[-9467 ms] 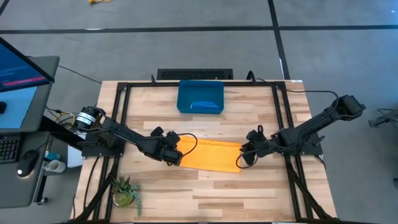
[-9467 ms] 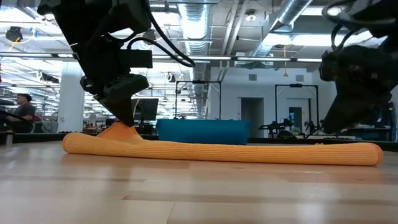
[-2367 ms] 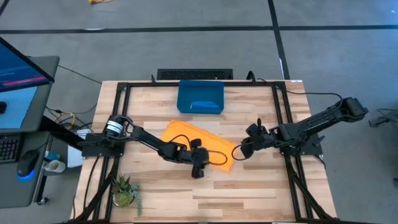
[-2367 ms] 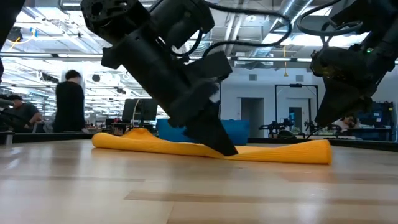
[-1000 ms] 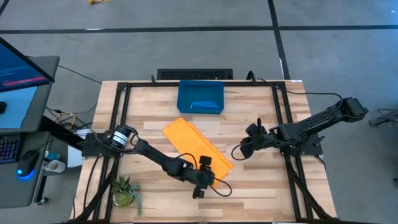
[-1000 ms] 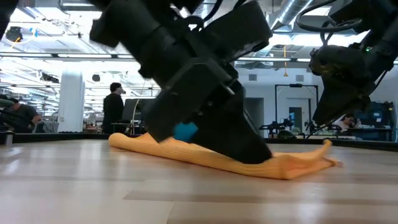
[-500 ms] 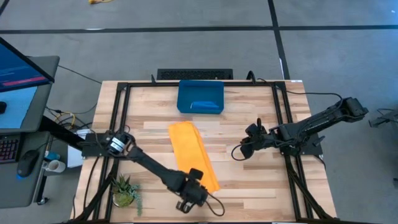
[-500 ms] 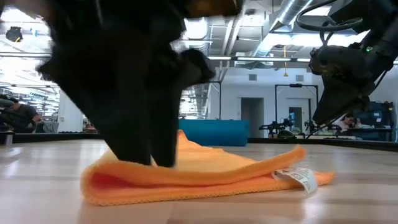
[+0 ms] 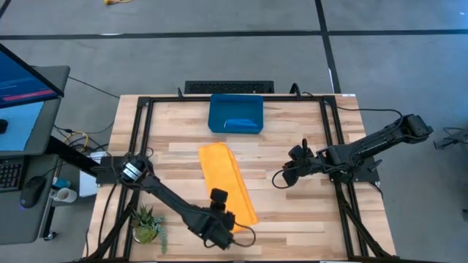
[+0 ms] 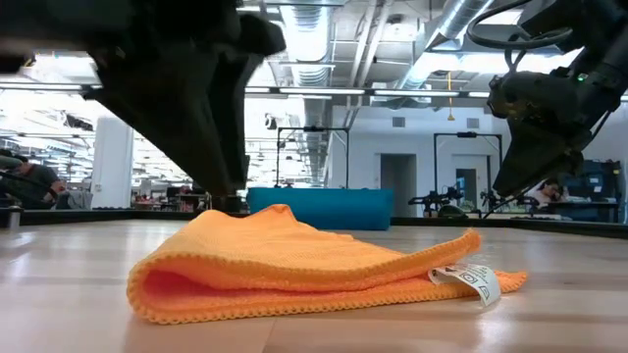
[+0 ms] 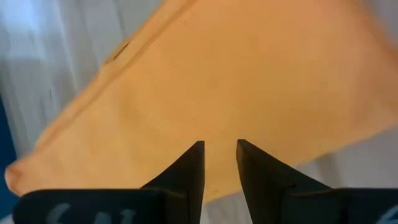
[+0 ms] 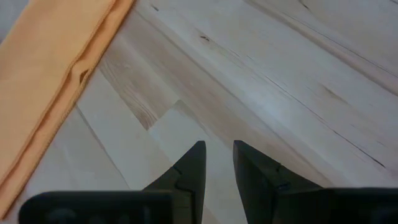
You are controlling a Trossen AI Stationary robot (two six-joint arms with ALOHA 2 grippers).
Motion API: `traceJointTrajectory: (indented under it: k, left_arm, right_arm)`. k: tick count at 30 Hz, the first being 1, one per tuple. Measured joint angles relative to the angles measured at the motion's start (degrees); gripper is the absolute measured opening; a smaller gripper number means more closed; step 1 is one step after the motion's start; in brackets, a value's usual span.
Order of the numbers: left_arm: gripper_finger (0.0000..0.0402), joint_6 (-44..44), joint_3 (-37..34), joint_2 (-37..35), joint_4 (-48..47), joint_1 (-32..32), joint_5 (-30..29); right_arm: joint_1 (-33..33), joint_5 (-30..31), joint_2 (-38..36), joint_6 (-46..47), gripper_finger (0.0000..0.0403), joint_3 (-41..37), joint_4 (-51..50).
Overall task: Roll microfiber towels into tight, uniform cylinder then place into a basket
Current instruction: Fold the orange microfiber towel
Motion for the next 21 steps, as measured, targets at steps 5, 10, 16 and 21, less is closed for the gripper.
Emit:
traceJointTrajectory:
  k: [5,10,16,21]
  left_arm:
    - [0.0070,-1.0,-6.8,-2.6,3.8,3.1,-0.8]
    - [0.0052,2.9,-14.3,-8.6,9.4,7.6,0.5]
    - [0.0034,5.0,-22.2,-16.7,23.7,15.2,2.0]
    - [0.0027,2.2,-26.2,-17.3,31.1,20.9,5.3]
  right_arm:
    - [0.0,0.0,0.0,0.0,0.0102,0.0,0.3]
    - [0.0,0.2,0.0,0.0,0.0102,0.0,0.4]
    - [0.0,1.3,0.0,0.0,0.0102,0.0,0.4]
    - [0.0,1.3,0.0,0.0,0.0102,0.0,1.0]
